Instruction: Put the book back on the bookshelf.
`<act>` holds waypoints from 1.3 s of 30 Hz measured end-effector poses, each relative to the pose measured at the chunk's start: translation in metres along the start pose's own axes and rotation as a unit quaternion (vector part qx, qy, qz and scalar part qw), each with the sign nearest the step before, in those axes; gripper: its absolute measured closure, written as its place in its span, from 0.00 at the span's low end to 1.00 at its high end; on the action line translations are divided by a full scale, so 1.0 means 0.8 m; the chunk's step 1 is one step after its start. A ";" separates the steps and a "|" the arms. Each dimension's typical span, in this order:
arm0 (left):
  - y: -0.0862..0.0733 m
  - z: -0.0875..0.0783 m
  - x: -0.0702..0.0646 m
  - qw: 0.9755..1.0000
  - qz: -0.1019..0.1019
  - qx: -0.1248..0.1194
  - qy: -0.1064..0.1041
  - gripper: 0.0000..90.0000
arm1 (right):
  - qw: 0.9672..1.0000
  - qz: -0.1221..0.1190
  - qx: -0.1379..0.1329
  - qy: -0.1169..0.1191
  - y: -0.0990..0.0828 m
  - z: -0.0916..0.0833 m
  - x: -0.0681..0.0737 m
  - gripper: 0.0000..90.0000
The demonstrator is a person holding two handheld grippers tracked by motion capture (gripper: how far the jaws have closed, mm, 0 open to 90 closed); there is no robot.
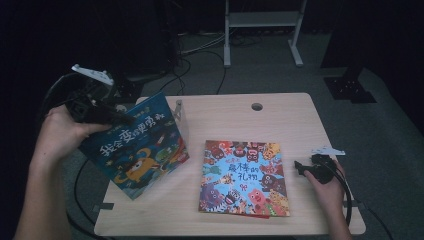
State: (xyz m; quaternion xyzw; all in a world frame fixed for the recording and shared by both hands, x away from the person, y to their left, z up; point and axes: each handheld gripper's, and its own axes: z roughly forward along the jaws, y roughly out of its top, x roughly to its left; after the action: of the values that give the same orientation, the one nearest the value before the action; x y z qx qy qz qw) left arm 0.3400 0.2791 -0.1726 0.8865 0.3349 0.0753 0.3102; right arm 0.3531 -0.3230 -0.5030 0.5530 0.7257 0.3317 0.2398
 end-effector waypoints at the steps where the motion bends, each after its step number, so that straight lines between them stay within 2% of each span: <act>1: -0.005 -0.003 0.002 1.000 -0.005 -0.001 0.004 0.91 | 1.000 0.000 0.000 0.000 0.000 0.000 0.000 0.26; 4: -0.023 -0.017 0.012 1.000 -0.024 -0.002 0.019 0.91 | 1.000 0.000 0.000 0.000 0.000 0.000 0.000 0.26; 6: -0.027 -0.020 0.014 0.999 -0.027 -0.003 0.022 0.91 | 1.000 0.000 0.000 0.000 0.000 0.000 0.000 0.26; 9: -0.046 -0.035 0.027 0.998 -0.051 -0.004 0.039 0.91 | 1.000 0.000 0.000 0.000 0.000 0.000 0.000 0.27; 12: -0.056 -0.041 0.034 0.997 -0.061 -0.003 0.049 0.91 | 1.000 0.000 0.000 0.000 0.000 0.000 0.000 0.27; 15: -0.071 -0.046 0.047 0.993 -0.090 -0.001 0.074 0.91 | 1.000 0.000 0.000 0.000 0.000 0.000 0.000 0.26; 21: -0.081 -0.042 0.070 0.988 -0.120 0.010 0.097 0.91 | 1.000 0.000 0.000 0.000 0.000 0.000 0.000 0.26; 30: -0.078 -0.022 0.105 0.980 -0.158 0.003 0.120 0.91 | 1.000 0.000 0.000 0.000 0.000 0.000 0.000 0.26; 36: -0.063 -0.007 0.124 0.975 -0.176 0.003 0.133 0.91 | 1.000 0.000 0.000 0.000 0.000 0.000 0.000 0.26; 39: -0.053 -0.001 0.132 0.972 -0.186 0.009 0.145 0.91 | 1.000 0.000 0.000 0.000 0.000 0.000 0.000 0.27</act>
State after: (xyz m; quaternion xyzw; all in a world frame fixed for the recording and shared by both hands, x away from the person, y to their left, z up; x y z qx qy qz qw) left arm 0.3975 0.3720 -0.2053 0.7912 0.5356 0.1412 0.2593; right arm 0.3531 -0.3231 -0.5030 0.5532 0.7255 0.3320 0.2397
